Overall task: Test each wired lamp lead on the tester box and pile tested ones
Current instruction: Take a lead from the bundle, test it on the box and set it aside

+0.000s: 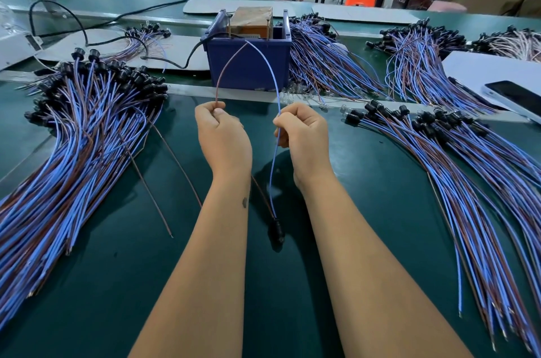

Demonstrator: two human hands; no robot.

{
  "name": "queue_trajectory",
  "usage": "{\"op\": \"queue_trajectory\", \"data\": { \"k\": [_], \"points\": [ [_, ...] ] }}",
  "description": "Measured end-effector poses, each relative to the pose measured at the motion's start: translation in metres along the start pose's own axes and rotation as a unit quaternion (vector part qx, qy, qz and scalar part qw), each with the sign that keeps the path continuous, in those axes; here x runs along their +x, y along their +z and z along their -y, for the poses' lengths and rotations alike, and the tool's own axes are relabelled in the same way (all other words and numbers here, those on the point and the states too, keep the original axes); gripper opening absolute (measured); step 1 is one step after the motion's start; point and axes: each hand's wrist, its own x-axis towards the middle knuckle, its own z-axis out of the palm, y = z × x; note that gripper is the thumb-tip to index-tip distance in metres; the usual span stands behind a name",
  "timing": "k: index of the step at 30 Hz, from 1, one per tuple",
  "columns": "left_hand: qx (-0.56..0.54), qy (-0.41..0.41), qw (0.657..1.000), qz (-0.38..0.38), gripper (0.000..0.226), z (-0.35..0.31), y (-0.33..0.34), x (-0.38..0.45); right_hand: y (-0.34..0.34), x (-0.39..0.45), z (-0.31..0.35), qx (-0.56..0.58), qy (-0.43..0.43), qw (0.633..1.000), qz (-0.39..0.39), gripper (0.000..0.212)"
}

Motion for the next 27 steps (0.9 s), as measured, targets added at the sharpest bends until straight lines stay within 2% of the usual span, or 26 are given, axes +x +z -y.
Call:
{"op": "queue_trajectory", "data": {
  "k": [6, 19, 24, 27],
  "points": [
    [0.005, -0.017, 1.0, -0.013, 0.021, 0.0014, -0.0011, 0.0029, 0.0, -0.0003, -0.0003, 0.008, -0.002, 1.0, -0.03, 0.021],
    [0.007, -0.048, 0.999, -0.022, 0.021, -0.0015, -0.0034, 0.0024, -0.0042, 0.0025, 0.0014, 0.061, 0.014, 0.995, -0.077, 0.034],
    [0.001, -0.076, 0.997, -0.022, 0.024, -0.0051, -0.0038, 0.0034, -0.0019, 0.0022, 0.0009, 0.034, 0.027, 0.998, -0.038, 0.024],
    [0.077, -0.047, 0.995, 0.035, 0.022, -0.004, -0.0042, 0.001, 0.0011, 0.0022, -0.0011, 0.011, 0.036, 0.999, -0.013, 0.025]
  ]
}}
